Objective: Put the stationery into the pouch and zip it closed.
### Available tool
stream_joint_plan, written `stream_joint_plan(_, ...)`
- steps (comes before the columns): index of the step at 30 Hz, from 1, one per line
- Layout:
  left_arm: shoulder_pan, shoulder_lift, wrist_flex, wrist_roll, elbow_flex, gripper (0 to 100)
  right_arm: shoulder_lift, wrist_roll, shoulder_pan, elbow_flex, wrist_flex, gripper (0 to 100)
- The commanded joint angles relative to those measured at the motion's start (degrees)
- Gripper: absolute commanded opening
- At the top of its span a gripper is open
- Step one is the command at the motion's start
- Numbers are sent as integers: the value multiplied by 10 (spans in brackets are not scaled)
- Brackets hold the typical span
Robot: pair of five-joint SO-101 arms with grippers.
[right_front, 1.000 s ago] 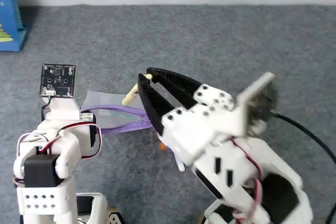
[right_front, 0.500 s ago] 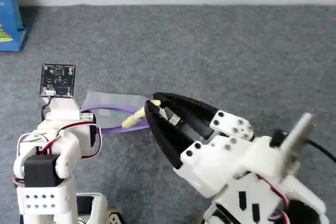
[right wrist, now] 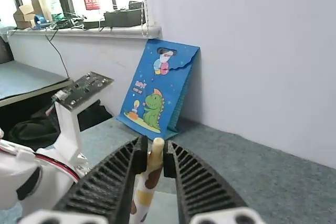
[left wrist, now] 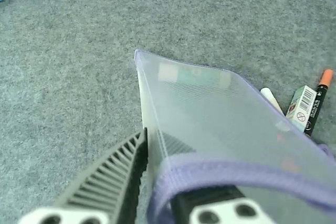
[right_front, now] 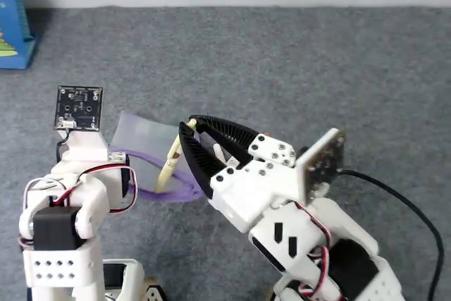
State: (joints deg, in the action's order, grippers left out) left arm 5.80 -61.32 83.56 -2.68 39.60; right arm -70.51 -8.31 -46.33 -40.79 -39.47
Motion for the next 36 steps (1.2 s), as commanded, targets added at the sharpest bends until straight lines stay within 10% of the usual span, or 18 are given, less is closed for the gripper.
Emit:
stream_joint_plan(1,-2,4,-11,-6,-4,13,-2,11,5,-19,6,8)
stream_joint_plan(27,-2,4,-11,-6,-4,13,-20,58,32,-58,65,13)
stream_joint_plan(36,-2,4,-11,-6,-4,13,-41,92,1,-98,35,190)
